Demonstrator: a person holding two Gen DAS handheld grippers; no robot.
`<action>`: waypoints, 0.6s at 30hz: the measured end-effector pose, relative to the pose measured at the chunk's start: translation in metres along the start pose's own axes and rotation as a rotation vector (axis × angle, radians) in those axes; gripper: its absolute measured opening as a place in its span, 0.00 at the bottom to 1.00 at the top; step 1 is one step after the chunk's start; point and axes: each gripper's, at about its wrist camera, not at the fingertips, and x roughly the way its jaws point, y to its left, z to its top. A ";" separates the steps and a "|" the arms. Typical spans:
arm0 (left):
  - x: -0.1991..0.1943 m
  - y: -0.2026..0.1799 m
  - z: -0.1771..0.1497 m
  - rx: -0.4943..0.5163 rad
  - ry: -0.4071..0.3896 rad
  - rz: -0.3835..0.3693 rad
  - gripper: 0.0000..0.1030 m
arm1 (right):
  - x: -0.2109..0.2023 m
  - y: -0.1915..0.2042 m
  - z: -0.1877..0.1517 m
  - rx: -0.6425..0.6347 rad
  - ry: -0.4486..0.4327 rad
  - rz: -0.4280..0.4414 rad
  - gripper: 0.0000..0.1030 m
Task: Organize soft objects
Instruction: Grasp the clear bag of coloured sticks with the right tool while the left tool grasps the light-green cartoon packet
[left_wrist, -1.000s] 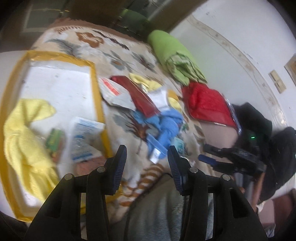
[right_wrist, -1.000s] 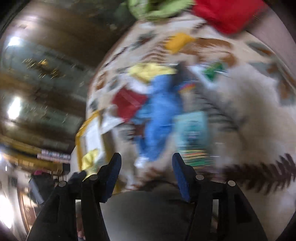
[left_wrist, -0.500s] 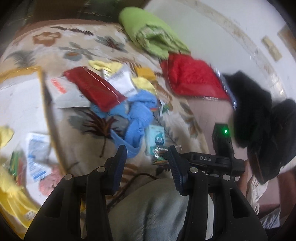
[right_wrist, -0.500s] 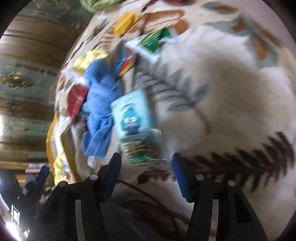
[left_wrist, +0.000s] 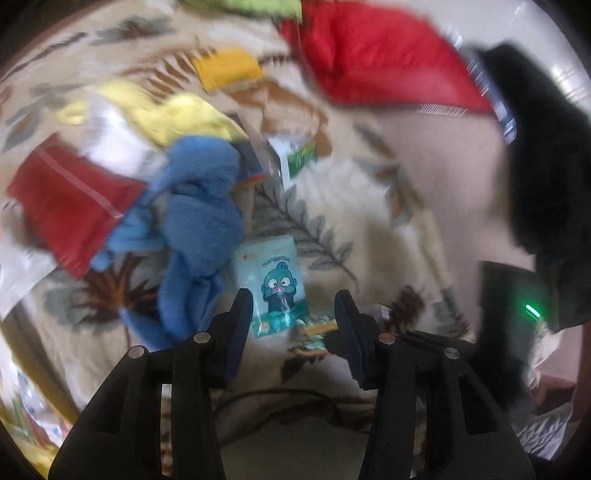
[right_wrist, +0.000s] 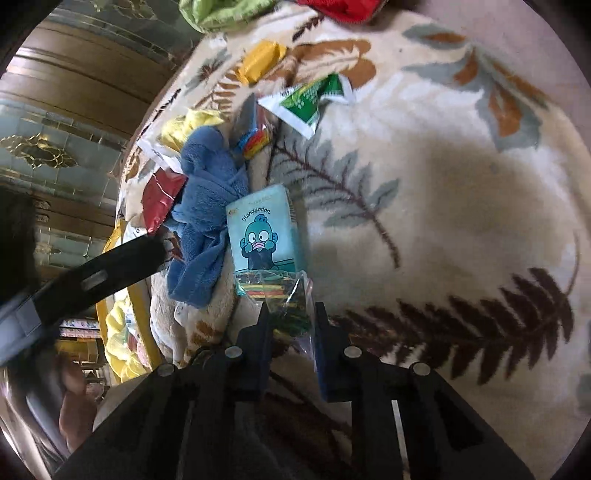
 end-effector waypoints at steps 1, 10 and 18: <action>0.011 -0.003 0.006 0.008 0.046 0.025 0.44 | -0.001 -0.002 -0.001 0.001 0.002 -0.003 0.18; 0.063 -0.005 0.039 -0.068 0.156 0.193 0.59 | 0.005 -0.017 0.000 0.038 0.020 0.022 0.18; 0.077 0.011 0.036 -0.137 0.221 0.221 0.67 | 0.002 -0.020 0.002 0.059 0.002 0.024 0.18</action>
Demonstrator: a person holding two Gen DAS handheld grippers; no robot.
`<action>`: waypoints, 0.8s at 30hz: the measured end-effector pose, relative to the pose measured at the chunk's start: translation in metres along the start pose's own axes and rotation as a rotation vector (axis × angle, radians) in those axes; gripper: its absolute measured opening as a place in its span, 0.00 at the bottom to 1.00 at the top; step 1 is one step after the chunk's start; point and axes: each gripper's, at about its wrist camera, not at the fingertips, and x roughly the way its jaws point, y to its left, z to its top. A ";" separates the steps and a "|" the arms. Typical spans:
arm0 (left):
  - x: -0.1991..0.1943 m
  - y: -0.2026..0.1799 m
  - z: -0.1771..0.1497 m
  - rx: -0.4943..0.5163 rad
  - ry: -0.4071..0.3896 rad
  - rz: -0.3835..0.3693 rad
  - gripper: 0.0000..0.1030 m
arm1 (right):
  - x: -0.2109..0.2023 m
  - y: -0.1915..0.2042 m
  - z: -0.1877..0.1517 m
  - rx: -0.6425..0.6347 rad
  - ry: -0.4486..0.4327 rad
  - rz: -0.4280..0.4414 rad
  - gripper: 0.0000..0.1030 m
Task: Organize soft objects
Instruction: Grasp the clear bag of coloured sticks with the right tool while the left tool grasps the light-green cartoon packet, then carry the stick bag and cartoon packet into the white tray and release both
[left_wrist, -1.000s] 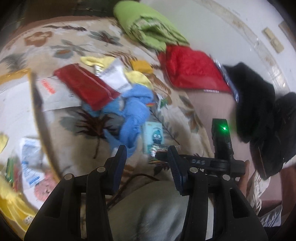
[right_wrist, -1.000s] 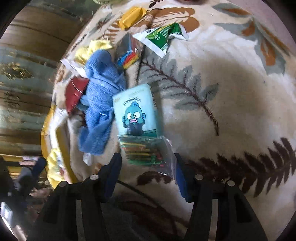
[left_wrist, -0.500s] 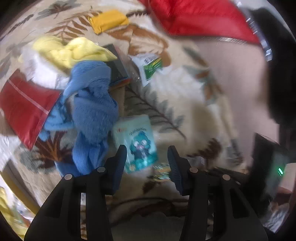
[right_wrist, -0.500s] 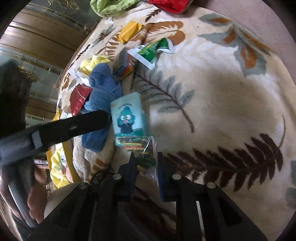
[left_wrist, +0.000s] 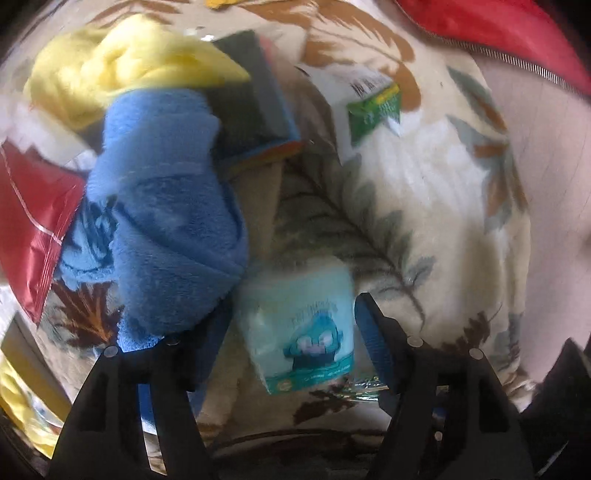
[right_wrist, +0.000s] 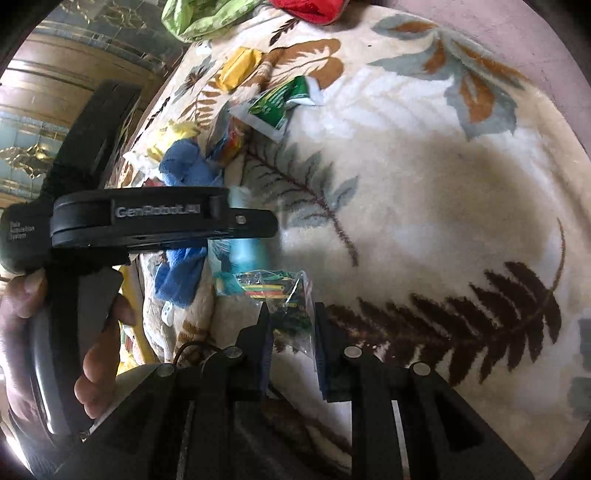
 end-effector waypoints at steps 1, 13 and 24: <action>-0.003 0.002 -0.001 -0.004 -0.016 -0.012 0.61 | 0.000 -0.001 -0.001 0.002 0.001 0.001 0.18; -0.090 0.075 -0.069 -0.064 -0.285 -0.334 0.36 | -0.026 0.015 -0.007 -0.047 -0.064 0.065 0.18; -0.159 0.257 -0.184 -0.400 -0.542 -0.345 0.36 | -0.004 0.180 -0.024 -0.339 -0.005 0.160 0.18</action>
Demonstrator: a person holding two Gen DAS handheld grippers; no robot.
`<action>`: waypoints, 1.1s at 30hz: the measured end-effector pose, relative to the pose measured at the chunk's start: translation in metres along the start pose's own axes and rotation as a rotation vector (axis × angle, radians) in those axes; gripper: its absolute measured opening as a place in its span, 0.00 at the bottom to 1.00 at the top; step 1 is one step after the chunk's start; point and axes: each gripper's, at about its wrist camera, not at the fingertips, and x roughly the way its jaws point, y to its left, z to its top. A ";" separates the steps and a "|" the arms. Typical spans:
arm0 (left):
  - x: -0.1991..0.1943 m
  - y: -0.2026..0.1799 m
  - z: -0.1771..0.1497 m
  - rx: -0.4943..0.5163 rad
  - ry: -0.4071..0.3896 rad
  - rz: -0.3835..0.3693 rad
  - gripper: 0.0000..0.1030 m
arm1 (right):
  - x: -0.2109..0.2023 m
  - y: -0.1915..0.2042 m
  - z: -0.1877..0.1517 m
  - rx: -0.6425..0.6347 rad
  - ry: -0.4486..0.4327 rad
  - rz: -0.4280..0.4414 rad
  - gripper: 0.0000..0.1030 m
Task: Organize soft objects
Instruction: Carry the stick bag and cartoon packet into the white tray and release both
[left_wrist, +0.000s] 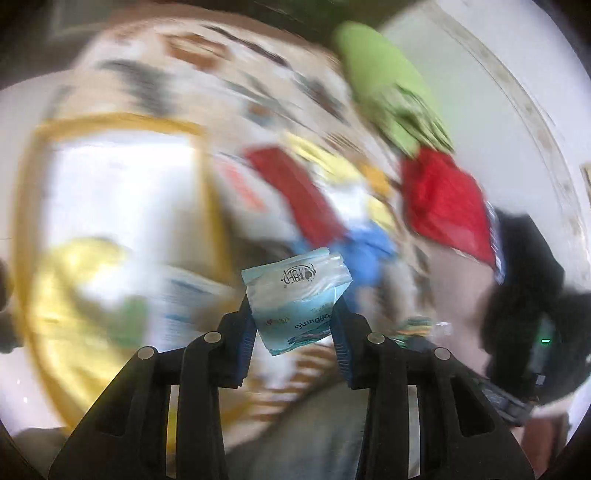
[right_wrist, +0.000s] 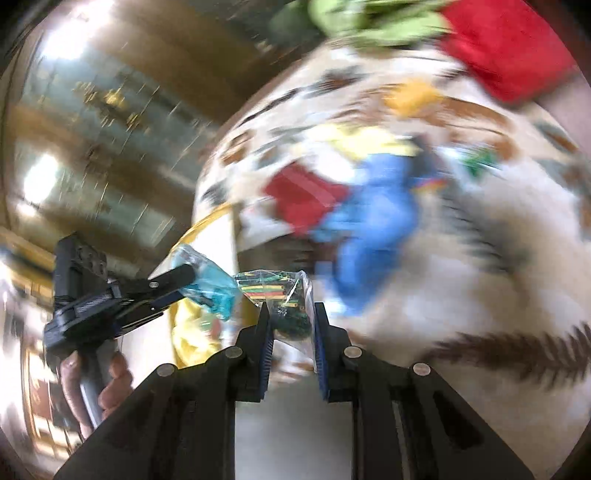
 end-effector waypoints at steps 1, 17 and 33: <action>-0.005 0.018 0.003 -0.027 -0.017 0.016 0.36 | 0.015 0.020 0.004 -0.031 0.025 0.003 0.18; 0.023 0.103 0.003 -0.115 -0.040 0.208 0.36 | 0.192 0.070 -0.001 -0.135 0.231 -0.126 0.21; -0.019 0.101 -0.008 -0.148 -0.309 0.230 0.57 | 0.121 0.064 0.016 -0.005 -0.034 0.088 0.55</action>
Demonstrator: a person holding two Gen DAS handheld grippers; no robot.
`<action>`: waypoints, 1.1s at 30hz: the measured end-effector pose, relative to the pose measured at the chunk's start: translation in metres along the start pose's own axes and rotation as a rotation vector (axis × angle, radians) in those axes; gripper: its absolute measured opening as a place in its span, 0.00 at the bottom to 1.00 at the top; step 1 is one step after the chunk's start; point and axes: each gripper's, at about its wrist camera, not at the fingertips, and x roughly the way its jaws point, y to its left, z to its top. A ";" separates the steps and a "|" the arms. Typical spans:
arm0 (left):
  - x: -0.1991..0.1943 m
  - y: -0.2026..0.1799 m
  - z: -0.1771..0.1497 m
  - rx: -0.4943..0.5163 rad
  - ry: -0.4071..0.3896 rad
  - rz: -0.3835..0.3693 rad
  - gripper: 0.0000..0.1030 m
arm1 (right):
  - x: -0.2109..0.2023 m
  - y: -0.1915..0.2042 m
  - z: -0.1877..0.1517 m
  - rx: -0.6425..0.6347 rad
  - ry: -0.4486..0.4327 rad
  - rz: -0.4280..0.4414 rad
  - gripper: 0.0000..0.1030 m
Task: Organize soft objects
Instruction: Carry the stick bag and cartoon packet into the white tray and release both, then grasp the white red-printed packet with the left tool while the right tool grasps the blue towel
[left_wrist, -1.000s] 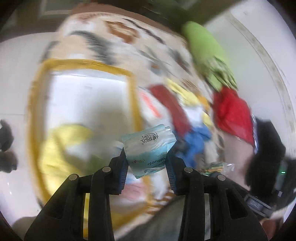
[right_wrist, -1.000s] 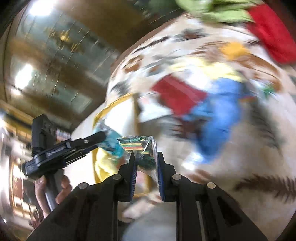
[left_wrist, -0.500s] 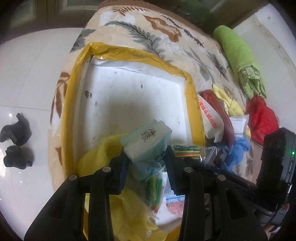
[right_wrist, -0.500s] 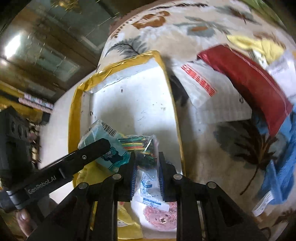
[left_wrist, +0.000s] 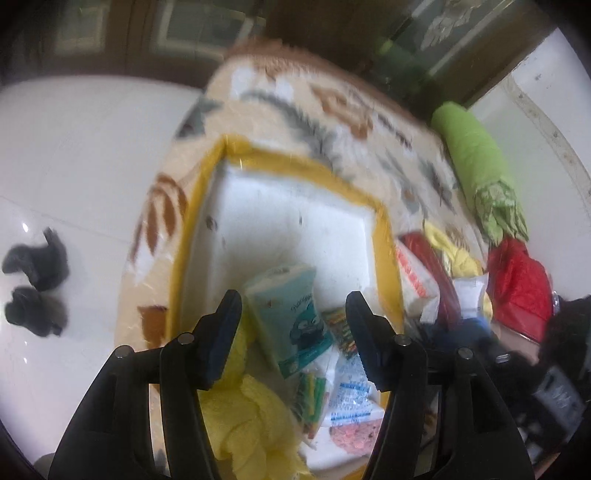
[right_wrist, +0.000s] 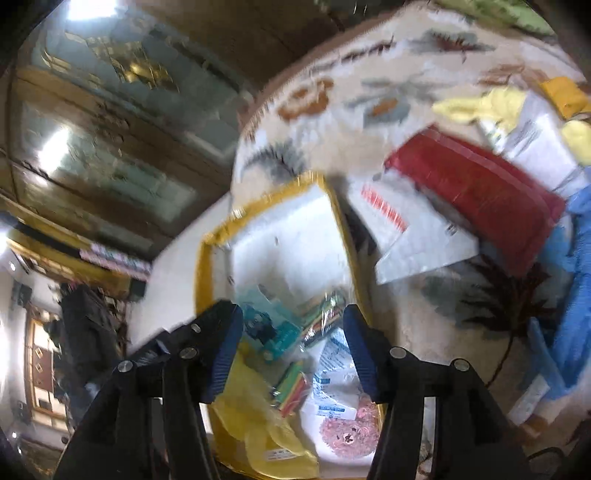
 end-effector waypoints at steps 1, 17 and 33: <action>-0.014 -0.008 -0.001 0.031 -0.076 -0.013 0.57 | -0.008 0.000 0.002 0.009 -0.024 0.011 0.55; 0.007 -0.115 -0.059 0.212 0.095 -0.272 0.74 | -0.095 -0.150 0.061 0.265 -0.005 -0.243 0.55; 0.130 -0.178 0.002 0.209 0.305 0.079 0.72 | -0.048 -0.174 0.061 0.277 0.150 -0.348 0.54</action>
